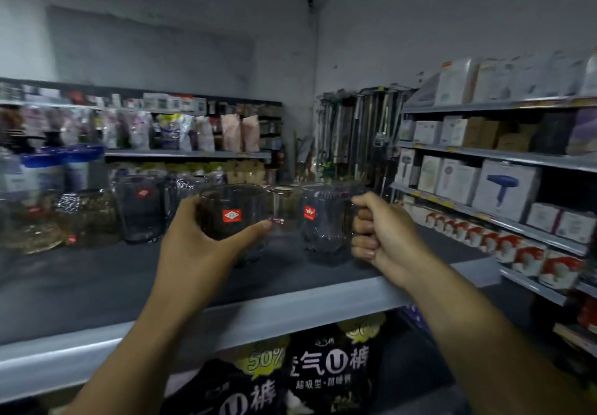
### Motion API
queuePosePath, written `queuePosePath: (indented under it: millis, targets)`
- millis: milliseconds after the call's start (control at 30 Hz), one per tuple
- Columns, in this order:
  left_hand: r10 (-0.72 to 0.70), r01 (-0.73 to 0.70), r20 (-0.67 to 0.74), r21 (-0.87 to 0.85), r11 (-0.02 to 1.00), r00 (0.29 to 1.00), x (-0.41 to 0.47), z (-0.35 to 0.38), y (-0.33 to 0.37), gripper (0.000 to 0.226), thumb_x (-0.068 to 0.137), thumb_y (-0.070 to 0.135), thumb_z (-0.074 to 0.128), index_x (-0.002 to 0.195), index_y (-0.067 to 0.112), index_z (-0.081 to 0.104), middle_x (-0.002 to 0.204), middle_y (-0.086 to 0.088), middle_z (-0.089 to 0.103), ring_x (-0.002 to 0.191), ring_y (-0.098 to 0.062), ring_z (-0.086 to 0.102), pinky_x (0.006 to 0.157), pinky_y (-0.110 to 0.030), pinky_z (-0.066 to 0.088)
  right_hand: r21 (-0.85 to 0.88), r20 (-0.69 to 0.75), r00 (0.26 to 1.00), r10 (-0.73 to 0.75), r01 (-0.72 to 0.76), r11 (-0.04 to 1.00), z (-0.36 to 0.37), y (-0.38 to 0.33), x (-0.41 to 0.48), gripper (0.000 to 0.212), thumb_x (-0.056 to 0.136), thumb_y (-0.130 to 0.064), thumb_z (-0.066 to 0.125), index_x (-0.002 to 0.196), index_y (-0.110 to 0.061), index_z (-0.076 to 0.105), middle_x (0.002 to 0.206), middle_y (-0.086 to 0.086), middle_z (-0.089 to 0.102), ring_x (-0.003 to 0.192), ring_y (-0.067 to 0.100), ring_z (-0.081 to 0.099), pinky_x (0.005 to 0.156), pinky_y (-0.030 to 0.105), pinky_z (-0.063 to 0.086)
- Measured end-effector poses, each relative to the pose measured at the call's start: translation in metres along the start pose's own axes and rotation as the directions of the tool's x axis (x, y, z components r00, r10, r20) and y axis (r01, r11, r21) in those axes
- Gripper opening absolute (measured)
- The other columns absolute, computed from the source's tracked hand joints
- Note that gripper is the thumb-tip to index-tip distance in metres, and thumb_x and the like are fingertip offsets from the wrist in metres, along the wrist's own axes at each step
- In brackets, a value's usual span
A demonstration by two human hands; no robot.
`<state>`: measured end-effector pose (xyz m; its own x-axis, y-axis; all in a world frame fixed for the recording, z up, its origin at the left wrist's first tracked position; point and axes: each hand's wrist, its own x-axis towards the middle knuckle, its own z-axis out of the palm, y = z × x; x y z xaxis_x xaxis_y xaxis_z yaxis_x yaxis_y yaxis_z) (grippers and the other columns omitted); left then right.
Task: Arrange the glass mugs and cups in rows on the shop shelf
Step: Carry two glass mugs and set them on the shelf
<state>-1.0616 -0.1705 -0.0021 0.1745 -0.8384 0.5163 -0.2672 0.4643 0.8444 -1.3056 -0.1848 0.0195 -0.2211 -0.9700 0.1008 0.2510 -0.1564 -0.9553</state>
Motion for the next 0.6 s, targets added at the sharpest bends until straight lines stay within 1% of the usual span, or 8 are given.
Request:
queuePosePath:
  millis: [100, 133, 200, 300, 400, 500, 533, 600]
  targets:
    - [-0.001, 0.002, -0.015, 0.062, 0.998, 1.0, 0.005, 0.009, 0.003, 0.061, 0.063, 0.043, 0.09, 0.11, 0.028, 0.054, 0.093, 0.013, 0.066, 0.07, 0.011, 0.064, 0.052, -0.009, 0.046, -0.045, 0.051, 0.998, 0.021, -0.019, 0.999, -0.014, -0.001, 0.022, 0.041, 0.097, -0.021, 0.057, 0.064, -0.024, 0.032, 0.055, -0.004, 0.021, 0.042, 0.012, 0.014, 0.047, 0.026, 0.012]
    - [-0.004, 0.004, -0.01, 0.071, 0.997, 1.0, 0.007, 0.013, 0.004, 0.061, 0.063, 0.043, 0.09, 0.11, 0.03, 0.053, 0.094, 0.013, 0.067, 0.071, 0.013, 0.064, 0.052, -0.009, 0.047, -0.063, 0.06, 0.998, 0.025, -0.021, 0.998, -0.021, -0.002, 0.03, 0.041, 0.097, -0.021, 0.056, 0.064, -0.024, 0.031, 0.054, -0.004, 0.021, 0.042, 0.012, 0.014, 0.046, 0.025, 0.012]
    - [-0.019, 0.018, 0.012, 0.074, 0.997, 1.0, 0.01, 0.021, 0.005, 0.063, 0.06, 0.045, 0.091, 0.11, 0.03, 0.055, 0.095, 0.012, 0.069, 0.075, 0.008, 0.067, 0.055, -0.012, 0.051, -0.095, 0.06, 0.998, 0.035, -0.029, 0.995, -0.034, -0.003, 0.046, 0.042, 0.097, -0.021, 0.056, 0.063, -0.025, 0.031, 0.054, -0.005, 0.021, 0.042, 0.012, 0.014, 0.046, 0.025, 0.012]
    - [-0.035, 0.032, 0.041, 0.083, 0.996, 0.999, 0.013, 0.033, 0.004, 0.071, 0.055, 0.052, 0.091, 0.112, 0.03, 0.057, 0.1, 0.008, 0.072, 0.084, -0.004, 0.071, 0.068, -0.023, 0.057, -0.135, 0.032, 0.998, 0.057, -0.053, 0.989, -0.055, -0.005, 0.069, 0.043, 0.096, -0.022, 0.054, 0.062, -0.026, 0.029, 0.054, -0.004, 0.02, 0.041, 0.012, 0.014, 0.046, 0.024, 0.012]
    - [-0.033, 0.03, 0.046, 0.074, 0.997, 0.998, 0.014, 0.042, 0.004, 0.076, 0.055, 0.051, 0.091, 0.118, 0.028, 0.055, 0.105, 0.008, 0.072, 0.089, -0.006, 0.072, 0.072, -0.026, 0.06, -0.167, 0.003, 0.997, 0.079, -0.078, 0.983, -0.071, -0.006, 0.089, 0.042, 0.096, -0.024, 0.052, 0.061, -0.026, 0.029, 0.053, -0.005, 0.02, 0.041, 0.012, 0.014, 0.045, 0.023, 0.011]
    - [-0.039, 0.037, 0.036, 0.045, 0.998, 0.999, 0.015, 0.048, 0.002, 0.077, 0.056, 0.05, 0.092, 0.12, 0.029, 0.055, 0.109, 0.008, 0.072, 0.093, -0.009, 0.072, 0.08, -0.034, 0.062, -0.253, -0.023, 0.998, 0.062, -0.065, 0.965, -0.081, -0.009, 0.104, 0.035, 0.098, -0.026, 0.048, 0.065, -0.024, 0.039, 0.057, -0.003, 0.027, 0.043, 0.013, 0.02, 0.049, 0.024, 0.012]
    - [-0.039, 0.038, 0.034, 0.042, 0.998, 0.999, 0.015, 0.05, 0.002, 0.077, 0.056, 0.05, 0.092, 0.12, 0.03, 0.054, 0.109, 0.008, 0.071, 0.094, -0.01, 0.072, 0.081, -0.037, 0.062, -0.297, -0.039, 0.998, 0.042, -0.052, 0.954, -0.083, -0.01, 0.107, 0.032, 0.099, -0.027, 0.046, 0.067, -0.024, 0.044, 0.058, -0.002, 0.031, 0.043, 0.014, 0.025, 0.049, 0.024, 0.014]
    - [-0.032, 0.03, 0.042, 0.061, 0.998, 0.999, 0.014, 0.053, 0.0, 0.078, 0.057, 0.053, 0.09, 0.121, 0.029, 0.054, 0.109, 0.009, 0.071, 0.094, -0.009, 0.072, 0.081, -0.036, 0.062, -0.398, -0.079, 0.997, -0.014, -0.019, 0.917, -0.086, -0.011, 0.111, 0.029, 0.101, -0.029, 0.047, 0.074, -0.022, 0.053, 0.063, 0.001, 0.045, 0.045, 0.017, 0.039, 0.048, 0.024, 0.023]
